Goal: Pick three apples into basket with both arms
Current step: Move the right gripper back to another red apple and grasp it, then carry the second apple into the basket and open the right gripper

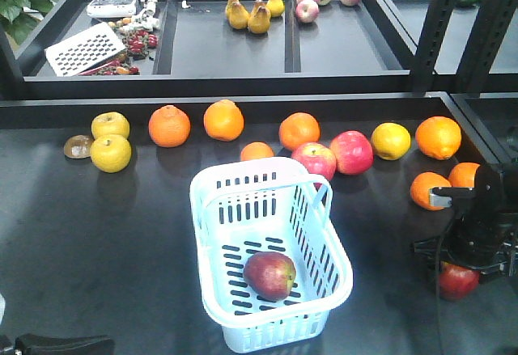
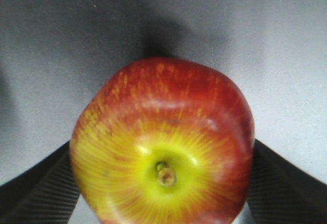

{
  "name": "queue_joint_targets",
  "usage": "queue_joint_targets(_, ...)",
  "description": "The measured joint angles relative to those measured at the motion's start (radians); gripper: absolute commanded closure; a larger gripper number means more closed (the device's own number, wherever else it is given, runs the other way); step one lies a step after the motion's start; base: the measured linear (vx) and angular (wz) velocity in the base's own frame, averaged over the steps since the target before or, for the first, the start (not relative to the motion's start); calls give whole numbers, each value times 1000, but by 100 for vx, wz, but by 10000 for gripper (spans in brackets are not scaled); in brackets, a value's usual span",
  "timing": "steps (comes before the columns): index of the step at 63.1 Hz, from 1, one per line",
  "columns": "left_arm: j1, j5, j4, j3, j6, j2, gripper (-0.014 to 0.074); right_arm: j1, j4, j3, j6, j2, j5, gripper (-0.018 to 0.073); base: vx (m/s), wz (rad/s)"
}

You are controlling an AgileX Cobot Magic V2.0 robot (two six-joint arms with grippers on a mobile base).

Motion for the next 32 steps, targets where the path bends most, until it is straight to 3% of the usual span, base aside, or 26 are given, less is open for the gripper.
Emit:
queue_joint_targets(10, 0, 0, 0, 0, 0, 0, 603, 0, 0, 0, -23, -95, 13, 577, 0, 0)
queue_joint_targets(21, 0, 0, 0, 0, 0, 0, 603, 0, 33, 0, -81, -278, 80, 568, 0, 0)
queue_joint_targets(32, 0, 0, 0, 0, 0, 0, 603, 0, 201, 11, -216, -468, 197, 566, 0, 0)
